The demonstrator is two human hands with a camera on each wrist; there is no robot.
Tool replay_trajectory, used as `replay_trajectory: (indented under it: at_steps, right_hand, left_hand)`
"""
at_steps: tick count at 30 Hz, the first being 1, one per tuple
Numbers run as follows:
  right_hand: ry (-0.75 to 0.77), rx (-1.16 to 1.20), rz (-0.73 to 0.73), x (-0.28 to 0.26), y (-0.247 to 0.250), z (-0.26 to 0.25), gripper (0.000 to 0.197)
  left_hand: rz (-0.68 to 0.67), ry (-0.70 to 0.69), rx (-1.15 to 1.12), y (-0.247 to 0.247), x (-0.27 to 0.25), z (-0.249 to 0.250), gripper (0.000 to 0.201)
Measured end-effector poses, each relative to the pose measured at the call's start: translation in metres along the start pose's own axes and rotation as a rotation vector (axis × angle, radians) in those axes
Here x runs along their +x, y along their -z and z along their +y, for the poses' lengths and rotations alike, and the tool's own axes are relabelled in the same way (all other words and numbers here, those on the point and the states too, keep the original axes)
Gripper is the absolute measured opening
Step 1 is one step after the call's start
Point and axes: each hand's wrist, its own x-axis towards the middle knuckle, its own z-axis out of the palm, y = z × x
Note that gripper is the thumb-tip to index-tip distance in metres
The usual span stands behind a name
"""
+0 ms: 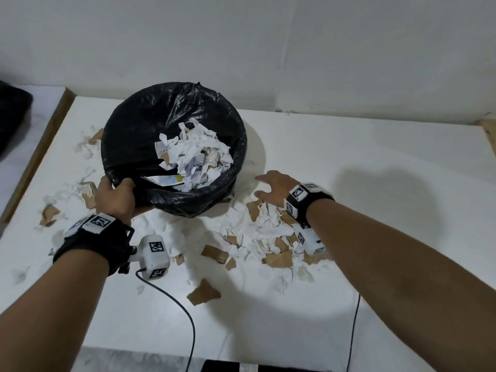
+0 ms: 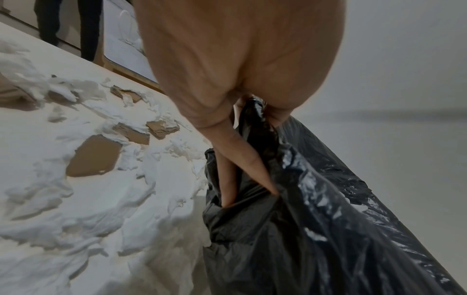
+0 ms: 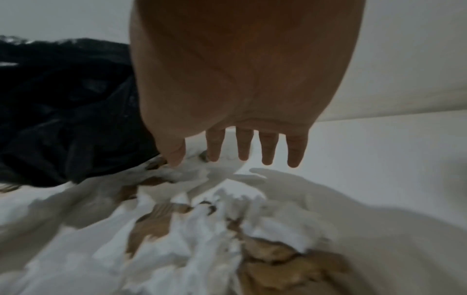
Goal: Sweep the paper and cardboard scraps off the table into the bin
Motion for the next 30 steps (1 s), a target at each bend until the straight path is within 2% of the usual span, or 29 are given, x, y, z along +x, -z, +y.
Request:
replay_trajectory:
  at_steps: [6, 11, 17, 20, 22, 24, 27, 28, 30]
  right_hand:
    - [0.116, -0.250, -0.106, 0.016, -0.029, -0.065, 0.069]
    - [0.133, -0.197, -0.163, -0.002, -0.046, -0.061, 0.066]
    - [-0.021, -0.088, -0.168, -0.052, -0.054, -0.028, 0.057]
    - [-0.058, 0.150, -0.038, -0.075, -0.044, -0.016, 0.046]
    - [-0.127, 0.201, 0.067, -0.084, -0.037, -0.003, 0.045]
    - [-0.237, 0.102, 0.108, -0.086, -0.034, 0.012, 0.056]
    - [-0.471, 0.036, 0.066, -0.085, -0.043, 0.036, 0.083]
    - [-0.525, 0.067, 0.041, -0.085, -0.050, 0.041, 0.088]
    - [-0.531, 0.060, -0.028, -0.091, -0.064, 0.040, 0.082]
  left_hand:
    - [0.049, -0.003, -0.032, 0.036, 0.006, -0.007, 0.023]
    - [0.045, -0.006, -0.034, 0.052, 0.008, -0.012, 0.024]
    - [-0.035, -0.001, -0.038, 0.042, 0.001, -0.013, 0.027]
    - [-0.106, -0.012, -0.014, 0.031, -0.003, -0.010, 0.026]
    - [-0.152, -0.018, 0.009, 0.023, -0.007, -0.008, 0.024]
    - [-0.181, -0.017, 0.016, 0.016, -0.010, -0.007, 0.023]
    - [-0.208, -0.027, 0.010, 0.010, -0.016, -0.009, 0.022]
    - [-0.214, -0.029, 0.010, 0.009, -0.017, -0.011, 0.022]
    - [-0.221, -0.034, 0.025, 0.008, -0.019, -0.016, 0.022]
